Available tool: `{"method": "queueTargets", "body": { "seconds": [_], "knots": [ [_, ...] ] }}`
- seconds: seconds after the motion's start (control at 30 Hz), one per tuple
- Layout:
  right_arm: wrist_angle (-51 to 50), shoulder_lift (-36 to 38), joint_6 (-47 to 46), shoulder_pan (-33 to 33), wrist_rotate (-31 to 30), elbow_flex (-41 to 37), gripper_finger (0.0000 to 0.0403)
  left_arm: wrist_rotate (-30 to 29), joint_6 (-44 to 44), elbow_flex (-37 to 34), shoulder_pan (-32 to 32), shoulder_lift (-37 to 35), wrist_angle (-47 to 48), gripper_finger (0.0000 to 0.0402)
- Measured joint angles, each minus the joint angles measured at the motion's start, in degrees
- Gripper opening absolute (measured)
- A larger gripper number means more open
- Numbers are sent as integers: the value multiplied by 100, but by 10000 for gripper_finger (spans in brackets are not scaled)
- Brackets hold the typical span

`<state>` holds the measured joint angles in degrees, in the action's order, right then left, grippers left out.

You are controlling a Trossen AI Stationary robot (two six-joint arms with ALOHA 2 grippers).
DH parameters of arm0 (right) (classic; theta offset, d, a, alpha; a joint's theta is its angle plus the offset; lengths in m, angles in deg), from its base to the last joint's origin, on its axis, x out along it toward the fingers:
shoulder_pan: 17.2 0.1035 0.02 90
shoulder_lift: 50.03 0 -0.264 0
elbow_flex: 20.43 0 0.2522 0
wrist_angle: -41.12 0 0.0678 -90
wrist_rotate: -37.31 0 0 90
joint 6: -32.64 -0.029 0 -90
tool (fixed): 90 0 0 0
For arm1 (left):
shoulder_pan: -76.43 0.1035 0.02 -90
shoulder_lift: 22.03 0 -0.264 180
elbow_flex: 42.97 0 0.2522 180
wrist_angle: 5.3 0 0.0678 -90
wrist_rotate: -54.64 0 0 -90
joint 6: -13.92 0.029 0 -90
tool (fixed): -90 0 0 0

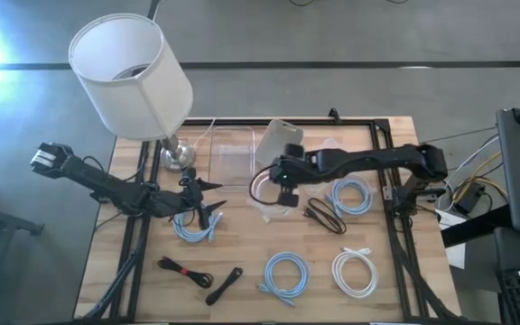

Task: Sort HDMI cables
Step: Put the top white HDMI cable into the right transparent bin

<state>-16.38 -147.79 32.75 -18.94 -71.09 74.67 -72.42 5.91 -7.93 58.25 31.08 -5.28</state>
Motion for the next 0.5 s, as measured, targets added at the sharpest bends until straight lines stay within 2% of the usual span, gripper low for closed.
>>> {"method": "queueTargets", "body": {
  "seconds": [0.2,0.5],
  "knots": [
    [-867,604,-224,-4,-1588,-162,18,0,1,0,-1,-1,4,250],
    [-748,1717,-316,-43,-3140,-1270,18,0,1,0,-1,-1,2,250]
  ]
}}
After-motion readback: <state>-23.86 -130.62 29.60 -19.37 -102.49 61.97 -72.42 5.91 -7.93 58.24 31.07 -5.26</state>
